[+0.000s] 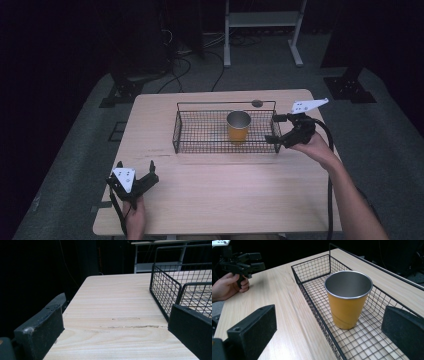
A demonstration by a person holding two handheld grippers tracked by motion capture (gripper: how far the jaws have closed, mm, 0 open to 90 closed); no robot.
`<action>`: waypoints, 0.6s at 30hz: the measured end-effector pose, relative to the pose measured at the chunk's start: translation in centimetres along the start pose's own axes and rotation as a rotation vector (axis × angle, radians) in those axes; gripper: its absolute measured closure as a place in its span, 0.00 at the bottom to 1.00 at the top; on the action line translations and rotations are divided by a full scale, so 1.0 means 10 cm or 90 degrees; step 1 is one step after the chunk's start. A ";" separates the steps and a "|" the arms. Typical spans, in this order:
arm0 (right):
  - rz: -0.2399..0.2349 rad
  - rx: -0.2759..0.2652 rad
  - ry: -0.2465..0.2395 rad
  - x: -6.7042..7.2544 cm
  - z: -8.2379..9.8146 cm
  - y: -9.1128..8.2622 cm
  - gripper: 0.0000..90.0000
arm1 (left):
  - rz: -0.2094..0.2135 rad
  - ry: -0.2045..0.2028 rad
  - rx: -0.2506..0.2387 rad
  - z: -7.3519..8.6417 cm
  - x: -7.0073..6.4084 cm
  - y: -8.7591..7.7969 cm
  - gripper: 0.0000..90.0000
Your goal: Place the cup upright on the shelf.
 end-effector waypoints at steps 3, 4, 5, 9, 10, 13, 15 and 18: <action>0.004 -0.002 0.002 0.00 0.03 -0.07 0.00 | 0.000 0.000 0.000 0.00 0.00 0.00 0.00; 0.004 0.000 0.003 0.01 0.04 -0.08 0.00 | 0.000 0.000 0.000 0.00 0.00 0.00 0.00; 0.004 0.000 0.003 0.01 0.04 -0.08 0.00 | 0.000 0.000 0.000 0.00 0.00 0.00 0.00; 0.007 -0.002 -0.002 0.03 0.09 -0.13 0.00 | 0.000 0.000 0.000 0.00 0.00 0.00 0.00; 0.007 -0.004 -0.001 0.04 0.10 -0.15 0.00 | 0.000 0.000 0.000 0.00 0.00 0.00 0.00; 0.006 -0.001 0.000 0.05 0.12 -0.17 0.00 | 0.001 0.001 0.000 0.00 0.00 0.00 0.00; 0.006 0.002 -0.001 0.05 0.13 -0.18 0.00 | 0.001 0.001 0.000 0.00 0.00 0.00 0.00; 0.002 0.001 -0.007 0.09 0.11 -0.19 0.00 | 0.000 0.000 0.000 0.00 0.00 0.00 0.00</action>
Point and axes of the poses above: each handheld gripper's, and its own axes: y roughly forward along the jaws, z roughly out of its underside, x roughly to its left, the point moved 4 cm from there along y, roughly forward along the jaws, and after that the axes turned 14 degrees about -x, right-handed, at the moved point
